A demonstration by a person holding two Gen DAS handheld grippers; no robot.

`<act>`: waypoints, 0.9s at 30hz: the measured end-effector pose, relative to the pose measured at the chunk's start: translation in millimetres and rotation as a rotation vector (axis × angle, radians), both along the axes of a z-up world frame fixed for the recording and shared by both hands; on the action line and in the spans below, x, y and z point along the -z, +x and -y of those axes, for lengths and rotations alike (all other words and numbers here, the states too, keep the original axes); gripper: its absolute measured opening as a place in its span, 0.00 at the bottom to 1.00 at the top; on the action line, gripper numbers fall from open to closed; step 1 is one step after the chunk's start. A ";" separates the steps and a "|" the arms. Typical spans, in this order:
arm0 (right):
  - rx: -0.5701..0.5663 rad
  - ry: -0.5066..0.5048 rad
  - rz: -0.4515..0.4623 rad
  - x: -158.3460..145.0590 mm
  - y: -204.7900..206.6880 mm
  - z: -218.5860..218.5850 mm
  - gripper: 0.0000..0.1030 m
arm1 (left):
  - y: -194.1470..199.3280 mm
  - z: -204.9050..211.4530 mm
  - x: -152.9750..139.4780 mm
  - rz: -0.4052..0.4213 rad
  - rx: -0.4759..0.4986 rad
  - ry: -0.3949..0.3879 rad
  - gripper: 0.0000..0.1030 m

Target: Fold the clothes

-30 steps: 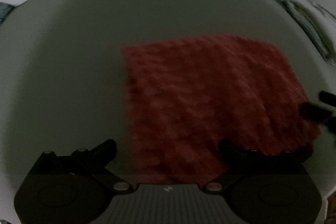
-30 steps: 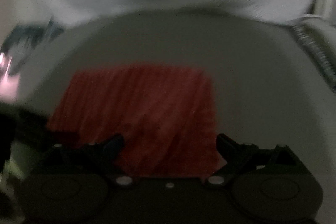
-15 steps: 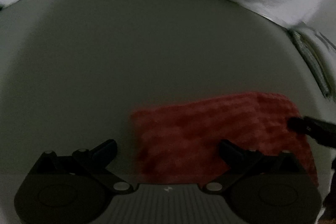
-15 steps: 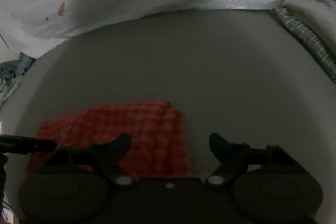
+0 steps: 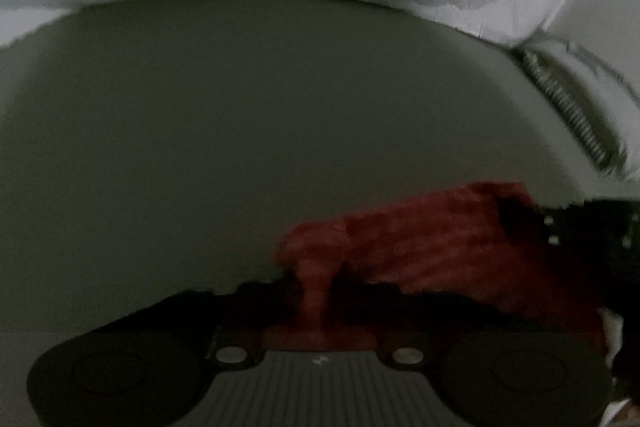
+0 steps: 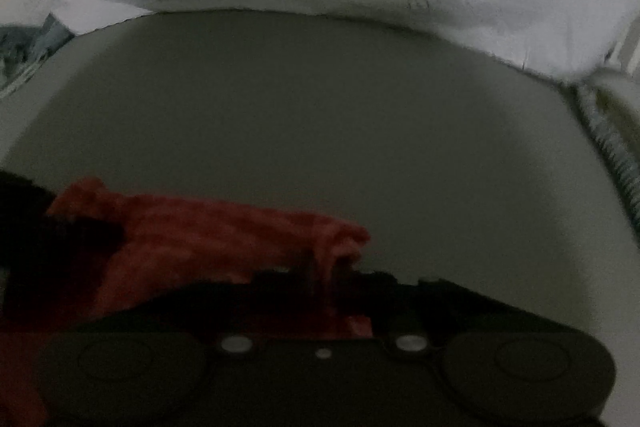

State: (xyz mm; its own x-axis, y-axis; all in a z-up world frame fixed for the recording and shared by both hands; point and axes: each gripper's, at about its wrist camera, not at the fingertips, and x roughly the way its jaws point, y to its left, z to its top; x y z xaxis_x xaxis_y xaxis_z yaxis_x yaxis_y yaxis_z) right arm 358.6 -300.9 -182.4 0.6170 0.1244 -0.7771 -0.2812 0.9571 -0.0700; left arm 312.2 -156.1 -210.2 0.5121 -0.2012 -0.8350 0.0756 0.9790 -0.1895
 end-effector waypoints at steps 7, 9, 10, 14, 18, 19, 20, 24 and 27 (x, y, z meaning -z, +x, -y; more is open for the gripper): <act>0.072 -0.057 0.145 -44.9 -35.3 2.2 0.05 | 4.0 20.8 -36.2 0.119 0.058 0.002 0.13; 0.108 -0.076 0.183 -58.7 -44.5 11.5 0.05 | 4.2 27.0 -55.3 0.165 0.085 -0.012 0.13; 0.121 -0.093 0.205 -64.9 -48.4 16.0 0.05 | 7.8 33.9 -65.2 0.192 0.105 -0.016 0.12; 0.186 -0.133 0.314 -93.4 -60.2 42.0 0.05 | 34.0 78.8 -97.7 0.321 0.194 -0.008 0.10; 0.285 -0.109 0.417 -119.7 -62.0 75.9 0.05 | 62.8 128.4 -126.5 0.441 0.297 0.014 0.08; 0.306 -0.101 0.438 -125.1 -60.8 86.2 0.05 | 71.2 141.8 -134.0 0.465 0.320 0.024 0.08; 0.324 -0.092 0.460 -130.2 -60.2 95.7 0.05 | 79.6 155.2 -141.5 0.488 0.343 0.035 0.08; 0.379 -0.067 0.551 -148.2 -52.5 135.8 0.05 | 116.1 216.7 -170.1 0.573 0.418 0.067 0.08; 0.426 -0.033 0.594 -158.1 -41.1 171.9 0.05 | 151.6 279.3 -178.0 0.600 0.503 0.100 0.07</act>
State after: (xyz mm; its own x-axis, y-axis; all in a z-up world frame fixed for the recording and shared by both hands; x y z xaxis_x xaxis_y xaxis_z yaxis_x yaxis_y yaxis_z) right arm 317.5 -472.8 -24.3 0.9251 -0.2383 -0.2957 0.2096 0.9697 -0.1257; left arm 463.8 -435.4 -32.2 0.7484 -0.4669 -0.4710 0.5756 0.8101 0.1117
